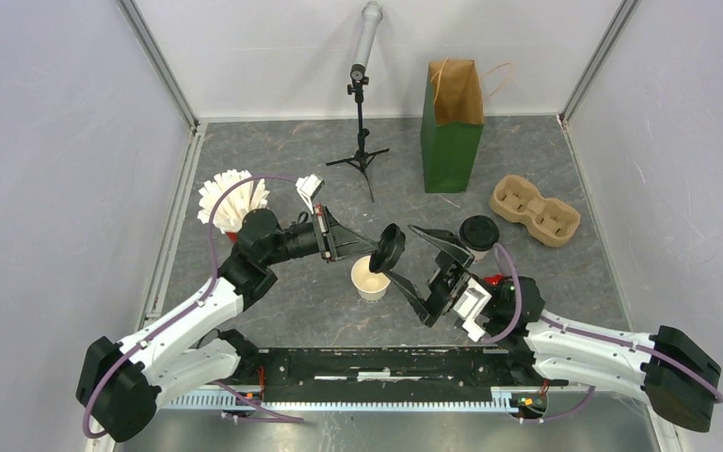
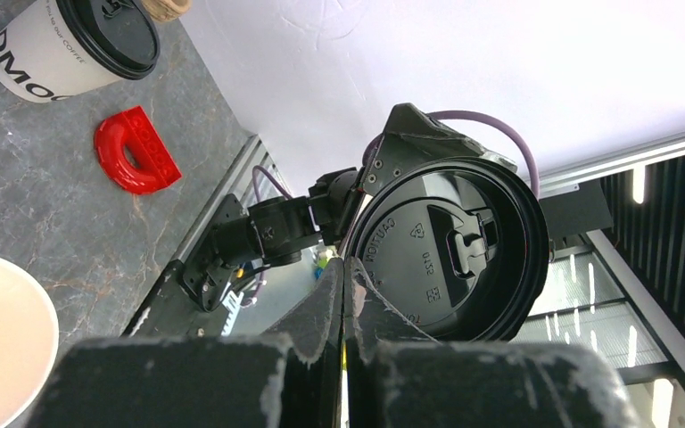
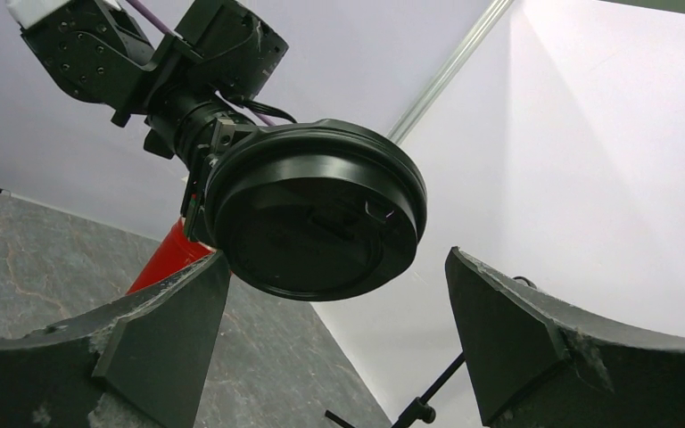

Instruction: Pack the takeout coffee

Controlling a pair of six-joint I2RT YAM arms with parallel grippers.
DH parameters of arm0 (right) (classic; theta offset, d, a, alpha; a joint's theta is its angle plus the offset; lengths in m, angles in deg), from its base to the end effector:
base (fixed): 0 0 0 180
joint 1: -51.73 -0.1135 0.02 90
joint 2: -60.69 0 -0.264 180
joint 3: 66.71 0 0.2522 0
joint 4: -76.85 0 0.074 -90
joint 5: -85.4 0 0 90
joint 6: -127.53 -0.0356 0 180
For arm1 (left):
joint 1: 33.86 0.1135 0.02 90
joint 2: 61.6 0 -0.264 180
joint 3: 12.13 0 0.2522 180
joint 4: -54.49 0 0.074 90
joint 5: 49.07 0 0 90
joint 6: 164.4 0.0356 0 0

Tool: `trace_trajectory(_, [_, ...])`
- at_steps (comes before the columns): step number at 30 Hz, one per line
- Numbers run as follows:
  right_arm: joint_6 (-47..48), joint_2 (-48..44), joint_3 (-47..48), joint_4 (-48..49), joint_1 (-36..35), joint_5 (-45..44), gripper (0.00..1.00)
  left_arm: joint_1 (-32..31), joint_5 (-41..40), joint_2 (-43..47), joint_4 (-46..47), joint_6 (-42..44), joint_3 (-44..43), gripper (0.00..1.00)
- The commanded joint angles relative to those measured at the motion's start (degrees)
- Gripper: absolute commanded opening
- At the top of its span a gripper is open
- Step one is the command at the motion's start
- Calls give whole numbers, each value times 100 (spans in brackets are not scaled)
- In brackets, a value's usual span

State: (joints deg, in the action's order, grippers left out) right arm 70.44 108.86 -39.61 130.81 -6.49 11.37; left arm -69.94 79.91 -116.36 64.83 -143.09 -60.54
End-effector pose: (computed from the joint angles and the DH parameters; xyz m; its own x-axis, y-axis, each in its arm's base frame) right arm 0.0813 0.1498 0.2783 0.7502 0.2191 -0.6238 -0.6329 0.5110 -0.5817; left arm 0.1644 -0.1475 0.3083 -0.8786 -0.2559 -0.4033 0.4031 0.0558 -0.9135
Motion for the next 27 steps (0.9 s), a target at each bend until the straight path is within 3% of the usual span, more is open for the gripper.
trace_trajectory(1, [106,135,286,584,-71,-186,98,-20,-125,-14,463,-296,20,2])
trace_trajectory(15, [300,371,365,625,-216,-171,98,-67,-200,-62,542,-344,61,2])
trace_trajectory(27, [115,456,292,889,-261,-307,87,-85,-274,27,561,-409,152,2])
